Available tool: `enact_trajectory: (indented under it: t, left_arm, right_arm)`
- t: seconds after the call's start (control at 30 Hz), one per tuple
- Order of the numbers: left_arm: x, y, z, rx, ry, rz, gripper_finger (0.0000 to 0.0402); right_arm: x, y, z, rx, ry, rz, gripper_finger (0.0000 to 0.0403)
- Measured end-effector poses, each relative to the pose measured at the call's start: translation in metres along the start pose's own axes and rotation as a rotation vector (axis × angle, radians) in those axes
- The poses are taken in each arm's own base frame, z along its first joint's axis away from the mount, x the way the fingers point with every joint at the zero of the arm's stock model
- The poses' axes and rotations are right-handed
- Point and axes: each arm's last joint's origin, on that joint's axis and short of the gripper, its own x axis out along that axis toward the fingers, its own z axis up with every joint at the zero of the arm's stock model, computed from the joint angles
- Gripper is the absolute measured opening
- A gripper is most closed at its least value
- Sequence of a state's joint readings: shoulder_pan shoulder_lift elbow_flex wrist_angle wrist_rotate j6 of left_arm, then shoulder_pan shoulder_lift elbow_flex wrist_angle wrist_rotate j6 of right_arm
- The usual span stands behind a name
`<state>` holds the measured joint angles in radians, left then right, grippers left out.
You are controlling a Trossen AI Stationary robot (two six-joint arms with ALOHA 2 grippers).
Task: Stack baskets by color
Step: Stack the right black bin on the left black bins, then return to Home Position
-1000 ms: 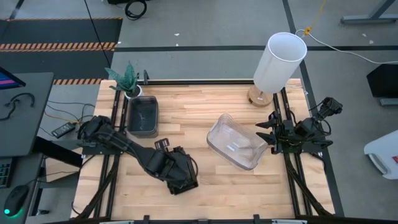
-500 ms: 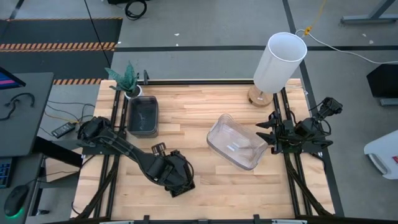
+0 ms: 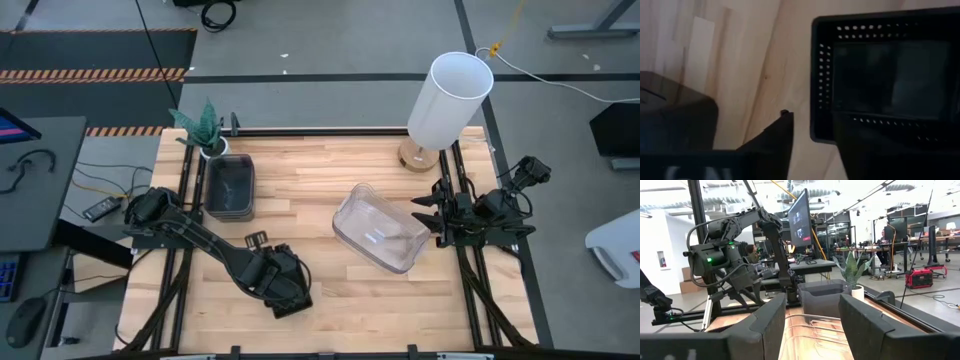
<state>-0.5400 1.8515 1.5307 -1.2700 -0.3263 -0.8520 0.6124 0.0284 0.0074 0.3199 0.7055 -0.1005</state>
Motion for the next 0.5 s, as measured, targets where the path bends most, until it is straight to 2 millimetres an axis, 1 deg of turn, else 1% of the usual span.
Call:
enact_trajectory:
  t: [0.13,0.23,0.3,0.37,0.43,0.5]
  left_arm:
    - [-0.001,0.0,0.001,-0.002,-0.027,0.017,0.0187]
    - [-0.001,0.0,0.002,0.012,-0.052,0.022,0.0199]
    - [-0.002,-0.004,0.003,0.105,-0.094,0.02,0.0194]
    - [-0.005,-0.004,0.002,0.183,-0.136,-0.002,0.0178]
    - [-0.006,0.005,0.003,0.175,-0.183,-0.038,0.0158]
    - [0.0,0.017,0.002,0.157,-0.218,-0.061,0.0135]
  right_arm:
    - [0.0,0.0,0.0,0.0,0.0,0.0,0.0189]
    - [0.0,0.0,0.0,0.0,0.0,0.0,0.0189]
    - [0.0,0.0,0.0,0.0,0.0,0.0,0.0189]
    - [0.0,0.0,0.0,0.0,0.0,0.0,0.0189]
    - [0.0,0.0,0.0,0.0,0.0,0.0,0.0189]
    - [0.0,0.0,0.0,0.0,0.001,0.0,0.0189]
